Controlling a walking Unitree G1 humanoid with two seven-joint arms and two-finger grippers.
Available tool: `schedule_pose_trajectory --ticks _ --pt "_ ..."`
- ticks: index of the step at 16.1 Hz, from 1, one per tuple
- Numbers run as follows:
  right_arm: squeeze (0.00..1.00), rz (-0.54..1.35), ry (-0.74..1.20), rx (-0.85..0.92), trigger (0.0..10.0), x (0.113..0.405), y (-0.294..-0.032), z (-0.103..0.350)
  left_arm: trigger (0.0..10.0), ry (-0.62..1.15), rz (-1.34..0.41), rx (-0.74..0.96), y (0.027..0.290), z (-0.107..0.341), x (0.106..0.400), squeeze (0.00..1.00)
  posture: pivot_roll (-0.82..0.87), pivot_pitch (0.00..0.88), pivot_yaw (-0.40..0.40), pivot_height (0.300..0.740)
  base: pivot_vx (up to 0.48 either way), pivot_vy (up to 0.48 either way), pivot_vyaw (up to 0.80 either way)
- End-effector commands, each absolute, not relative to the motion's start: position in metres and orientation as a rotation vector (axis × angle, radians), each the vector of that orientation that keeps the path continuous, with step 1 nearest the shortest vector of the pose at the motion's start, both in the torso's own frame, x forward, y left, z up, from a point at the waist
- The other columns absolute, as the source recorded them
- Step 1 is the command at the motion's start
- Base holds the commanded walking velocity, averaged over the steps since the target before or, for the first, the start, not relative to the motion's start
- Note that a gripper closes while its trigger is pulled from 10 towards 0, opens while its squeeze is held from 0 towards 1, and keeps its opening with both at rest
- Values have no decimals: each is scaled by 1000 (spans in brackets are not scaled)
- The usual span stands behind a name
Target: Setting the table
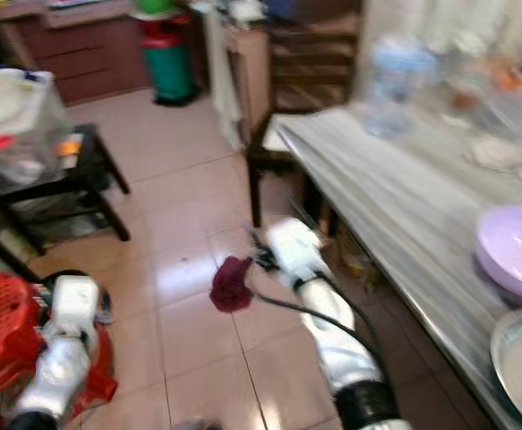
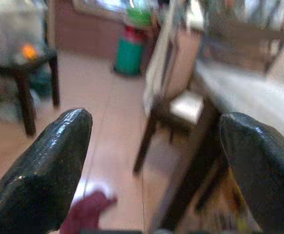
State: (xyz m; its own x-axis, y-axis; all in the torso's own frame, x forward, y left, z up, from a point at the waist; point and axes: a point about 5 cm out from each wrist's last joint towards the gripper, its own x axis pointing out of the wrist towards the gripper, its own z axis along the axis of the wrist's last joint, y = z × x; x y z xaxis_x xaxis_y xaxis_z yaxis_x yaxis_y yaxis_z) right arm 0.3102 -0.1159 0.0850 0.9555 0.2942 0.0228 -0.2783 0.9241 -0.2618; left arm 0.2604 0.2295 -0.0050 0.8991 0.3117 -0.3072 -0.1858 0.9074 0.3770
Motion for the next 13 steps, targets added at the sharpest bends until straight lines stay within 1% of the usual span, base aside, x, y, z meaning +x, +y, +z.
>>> schedule_pose_trajectory --ticks 1,3,5,6,7,9,10,11,13 --pt "0 282 27 -253 10000 310 -117 65 10000 426 241 310 229 -10 261 0 -79 57 57 740 0 0 800" --pt "0 225 234 -253 10000 301 -133 26 10000 472 169 309 214 -17 262 0 -86 51 55 740 0 0 800" --pt "0 203 359 -232 10000 292 -138 6 10000 543 113 341 207 -28 256 0 -88 44 59 740 0 0 800" --pt "0 181 426 -187 10000 287 -141 -4 10000 589 96 348 205 -34 250 0 -88 41 63 740 0 0 800" --pt "0 160 534 -187 10000 274 -145 -20 10000 665 64 376 205 -44 238 0 -95 36 69 740 0 0 800" --pt "0 155 638 -245 10000 256 -151 -38 10000 764 29 404 208 -57 222 0 -106 34 72 740 0 0 681" --pt "0 114 705 -234 10000 244 -158 -48 10000 830 52 370 216 -64 209 0 -110 33 72 740 0 0 0" --pt "0 74 733 -190 10000 240 -163 -52 10000 851 72 344 221 -66 205 0 -110 26 71 740 0 0 0" --pt "0 55 816 -160 10000 224 -170 -62 10000 889 77 346 227 -69 197 0 -111 15 69 740 0 0 0"
